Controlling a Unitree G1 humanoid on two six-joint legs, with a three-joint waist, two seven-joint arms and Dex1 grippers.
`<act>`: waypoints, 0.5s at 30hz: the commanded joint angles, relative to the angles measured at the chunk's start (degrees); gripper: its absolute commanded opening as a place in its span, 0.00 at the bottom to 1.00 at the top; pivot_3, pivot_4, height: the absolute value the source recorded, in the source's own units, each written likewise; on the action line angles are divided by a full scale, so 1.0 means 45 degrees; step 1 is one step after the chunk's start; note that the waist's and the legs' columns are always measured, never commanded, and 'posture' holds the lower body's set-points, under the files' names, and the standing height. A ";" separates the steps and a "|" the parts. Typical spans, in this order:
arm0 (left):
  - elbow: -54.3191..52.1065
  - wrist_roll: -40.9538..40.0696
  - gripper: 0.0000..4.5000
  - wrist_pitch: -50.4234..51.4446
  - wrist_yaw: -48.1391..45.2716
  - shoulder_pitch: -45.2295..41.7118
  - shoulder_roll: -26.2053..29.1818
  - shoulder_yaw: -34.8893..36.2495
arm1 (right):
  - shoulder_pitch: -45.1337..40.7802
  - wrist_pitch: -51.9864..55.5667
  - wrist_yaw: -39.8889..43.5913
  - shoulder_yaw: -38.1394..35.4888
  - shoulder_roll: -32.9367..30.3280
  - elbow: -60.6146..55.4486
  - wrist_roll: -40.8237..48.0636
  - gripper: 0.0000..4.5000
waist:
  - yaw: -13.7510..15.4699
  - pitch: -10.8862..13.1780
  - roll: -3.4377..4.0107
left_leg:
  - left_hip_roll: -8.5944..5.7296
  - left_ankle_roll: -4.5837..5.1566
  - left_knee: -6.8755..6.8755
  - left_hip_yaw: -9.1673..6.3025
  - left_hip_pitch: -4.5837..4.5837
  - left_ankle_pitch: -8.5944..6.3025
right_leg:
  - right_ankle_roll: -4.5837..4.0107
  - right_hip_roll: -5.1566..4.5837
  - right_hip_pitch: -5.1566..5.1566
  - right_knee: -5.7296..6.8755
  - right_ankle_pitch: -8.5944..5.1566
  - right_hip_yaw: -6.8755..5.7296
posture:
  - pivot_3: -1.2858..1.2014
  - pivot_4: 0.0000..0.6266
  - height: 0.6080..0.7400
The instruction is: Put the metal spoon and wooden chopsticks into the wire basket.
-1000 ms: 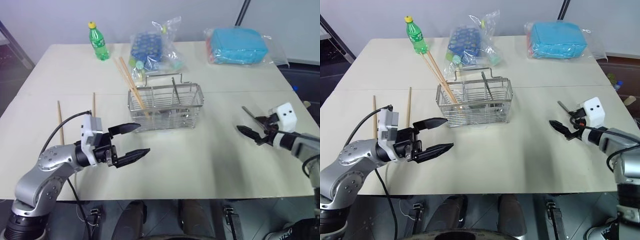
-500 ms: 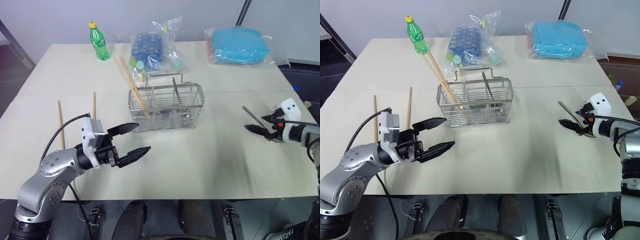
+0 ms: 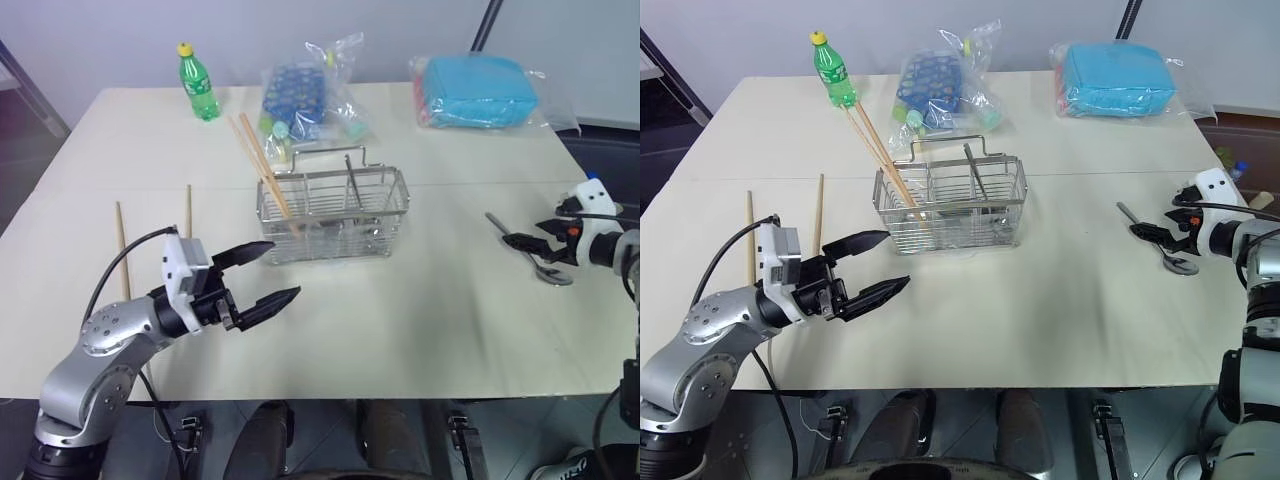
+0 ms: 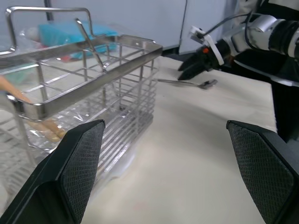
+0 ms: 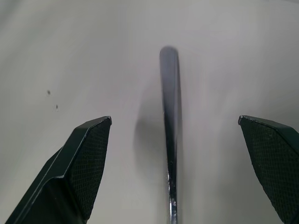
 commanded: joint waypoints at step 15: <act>-0.1045 -0.0647 0.97 0.0104 0.0137 0.0114 0.0310 0.0181 | 0.0105 -0.1136 0.0409 0.0069 0.0440 0.1712 -0.0322 1.00 | -0.0016 -0.0004 -0.0004 | 0.0000 0.0000 0.0014 -0.0001 0.0035 0.0000 | 0.0002 0.0001 0.0052 -0.0007 0.0001 -0.0001 | 0.52 0.24 1.00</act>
